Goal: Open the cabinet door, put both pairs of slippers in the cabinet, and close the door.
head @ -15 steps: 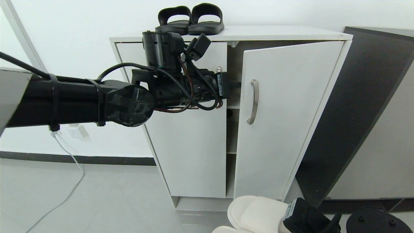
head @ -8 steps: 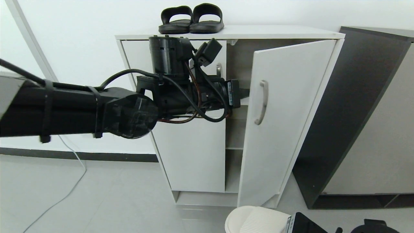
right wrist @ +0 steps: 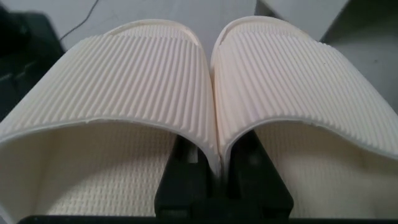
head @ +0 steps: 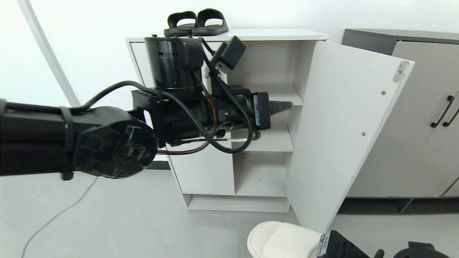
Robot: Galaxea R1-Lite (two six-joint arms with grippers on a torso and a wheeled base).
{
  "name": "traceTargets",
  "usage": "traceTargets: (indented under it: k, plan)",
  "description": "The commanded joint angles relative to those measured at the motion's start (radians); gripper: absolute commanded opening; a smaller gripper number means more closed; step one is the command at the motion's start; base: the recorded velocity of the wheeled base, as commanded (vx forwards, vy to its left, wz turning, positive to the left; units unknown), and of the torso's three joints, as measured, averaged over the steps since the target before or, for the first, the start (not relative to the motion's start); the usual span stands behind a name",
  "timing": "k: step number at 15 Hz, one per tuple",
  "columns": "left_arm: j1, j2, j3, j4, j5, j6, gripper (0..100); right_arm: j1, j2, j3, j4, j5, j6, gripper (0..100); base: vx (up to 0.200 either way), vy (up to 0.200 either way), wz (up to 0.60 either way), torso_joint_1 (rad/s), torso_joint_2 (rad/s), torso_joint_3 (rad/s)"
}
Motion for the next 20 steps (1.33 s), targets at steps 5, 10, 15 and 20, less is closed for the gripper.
traceTargets:
  k: [5, 10, 15, 20]
  plan:
    - [0.119, -0.554, 0.308, 0.161, 0.467, 0.183, 0, -0.164, 0.260, -0.334, 0.006, -0.431, 0.072, 0, 0.000, 0.000, 0.00, 0.000, 0.00, 0.000]
    - [0.360, -1.080, 0.459, 0.601, 0.784, 0.237, 0, -0.245, 0.317, -0.408, 0.006, -0.517, 0.079, 0, 0.000, 0.000, 0.00, 0.000, 0.00, 0.000]
    - [0.685, -1.518, 0.871, 0.676, 0.791, 0.246, 0, -0.258, 0.343, -0.426, 0.005, -0.564, 0.079, 0, 0.000, 0.000, 0.00, 0.000, 0.00, 0.000]
    - [0.683, -1.781, 1.194, 0.651, 0.696, 0.304, 0, -0.258, 0.347, -0.426, 0.001, -0.566, 0.078, 0, 0.000, 0.000, 0.00, 0.000, 0.00, 0.000]
